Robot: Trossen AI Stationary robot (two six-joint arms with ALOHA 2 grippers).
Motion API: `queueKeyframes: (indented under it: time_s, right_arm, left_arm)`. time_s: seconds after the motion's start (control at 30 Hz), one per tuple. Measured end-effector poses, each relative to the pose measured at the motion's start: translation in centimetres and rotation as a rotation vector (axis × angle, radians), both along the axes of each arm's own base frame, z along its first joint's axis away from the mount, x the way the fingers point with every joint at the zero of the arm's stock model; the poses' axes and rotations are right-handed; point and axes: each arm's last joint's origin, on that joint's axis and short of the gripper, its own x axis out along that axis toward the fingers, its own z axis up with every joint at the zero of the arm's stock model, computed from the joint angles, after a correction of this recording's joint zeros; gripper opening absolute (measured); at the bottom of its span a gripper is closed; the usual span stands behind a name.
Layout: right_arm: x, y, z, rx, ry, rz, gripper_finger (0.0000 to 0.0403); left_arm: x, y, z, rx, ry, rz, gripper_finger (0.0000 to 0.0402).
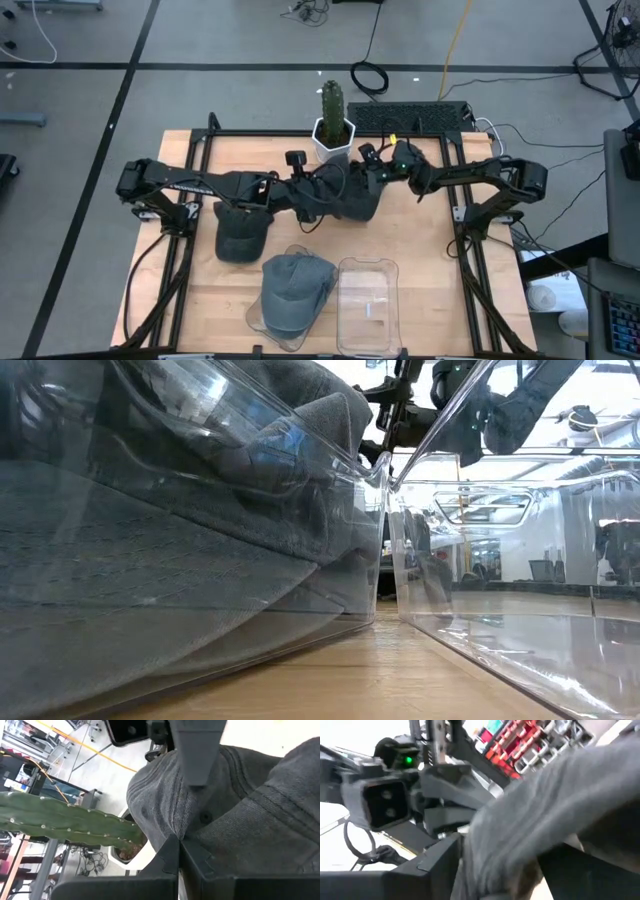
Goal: Pick & Place hat
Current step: Put the top left black cap into the right transparent bin
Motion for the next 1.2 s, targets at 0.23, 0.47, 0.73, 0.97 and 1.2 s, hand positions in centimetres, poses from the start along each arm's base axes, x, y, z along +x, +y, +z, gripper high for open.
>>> queueKeyframes:
  time_s: [0.23,0.47,0.73,0.97,1.2]
  right_arm:
    - [-0.2,0.3,0.8,-0.065,-0.086,0.077,0.0058]
    - [-0.9,0.9,2.2,-0.163,-0.152,0.147,0.0024]
    - [-3.7,1.2,5.4,-0.278,-0.168,0.137,0.0024]
    - [-6.7,3.4,7.3,-0.363,-0.128,0.216,0.0024]
    - [-9.1,6.3,8.6,-0.423,-0.131,0.258,0.0024]
  left_arm:
    - [0.1,-0.1,0.1,-0.028,-0.035,0.016,0.0004]
    - [-0.2,-0.8,0.6,-0.097,-0.102,0.026,0.0051]
    - [-3.0,-1.2,3.6,-0.307,-0.176,-0.122,0.0081]
    - [-6.9,-0.5,7.4,-0.424,-0.253,-0.375,0.0082]
    - [-11.1,2.9,6.3,-0.537,-0.447,-0.635,0.0082]
